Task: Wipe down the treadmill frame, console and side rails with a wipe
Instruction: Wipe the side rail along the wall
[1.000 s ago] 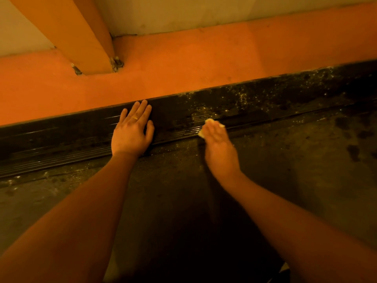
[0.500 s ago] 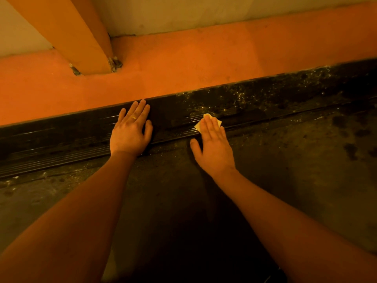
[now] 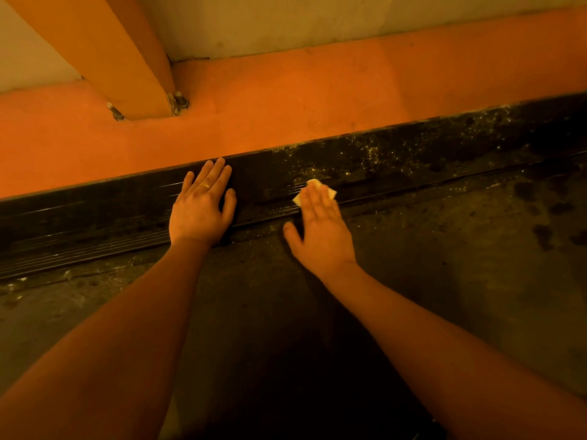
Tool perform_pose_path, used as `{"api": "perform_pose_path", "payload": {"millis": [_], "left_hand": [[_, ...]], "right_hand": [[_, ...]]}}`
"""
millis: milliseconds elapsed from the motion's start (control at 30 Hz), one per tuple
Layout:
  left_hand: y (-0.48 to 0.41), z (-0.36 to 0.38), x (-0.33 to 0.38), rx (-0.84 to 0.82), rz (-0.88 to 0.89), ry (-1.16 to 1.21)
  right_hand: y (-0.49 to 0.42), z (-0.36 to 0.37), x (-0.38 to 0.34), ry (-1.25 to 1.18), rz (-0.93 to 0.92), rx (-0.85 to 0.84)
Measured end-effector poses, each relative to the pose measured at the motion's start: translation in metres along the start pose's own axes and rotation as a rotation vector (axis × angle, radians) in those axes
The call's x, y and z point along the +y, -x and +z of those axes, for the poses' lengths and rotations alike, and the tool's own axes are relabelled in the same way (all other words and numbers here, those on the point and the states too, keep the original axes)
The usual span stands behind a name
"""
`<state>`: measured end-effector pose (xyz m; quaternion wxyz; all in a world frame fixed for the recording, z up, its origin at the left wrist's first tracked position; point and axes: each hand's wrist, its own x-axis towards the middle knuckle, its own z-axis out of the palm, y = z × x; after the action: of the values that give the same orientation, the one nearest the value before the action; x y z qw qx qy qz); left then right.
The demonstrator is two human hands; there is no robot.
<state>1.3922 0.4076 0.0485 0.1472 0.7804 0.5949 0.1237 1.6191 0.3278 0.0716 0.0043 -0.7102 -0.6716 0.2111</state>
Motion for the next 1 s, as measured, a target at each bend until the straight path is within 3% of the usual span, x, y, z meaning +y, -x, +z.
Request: {"api": "perform_pose_path", "payload": {"millis": [133,333,533,800,900,1000], "left_hand": [[0.0,0.001,-0.001,-0.001,0.001,-0.003],[0.0,0.0,-0.001,0.003,-0.002,-0.005],[0.0,0.002,-0.003,0.005,0.005,-0.01],[-0.001,0.003,-0.004,0.001,0.007,-0.005],[0.0,0.003,-0.003,0.001,0.005,-0.012],[-0.001,0.003,-0.003,-0.001,0.002,-0.017]], "right_hand": [[-0.002,0.0,0.003,0.004,-0.048,0.007],[-0.01,-0.009,0.034,-0.028,0.199,0.086],[-0.005,-0.002,0.002,-0.021,0.08,0.024],[-0.024,-0.03,0.067,-0.073,0.413,0.107],[-0.018,-0.022,0.048,-0.057,0.404,0.097],[-0.003,-0.008,0.005,-0.036,0.255,0.055]]}}
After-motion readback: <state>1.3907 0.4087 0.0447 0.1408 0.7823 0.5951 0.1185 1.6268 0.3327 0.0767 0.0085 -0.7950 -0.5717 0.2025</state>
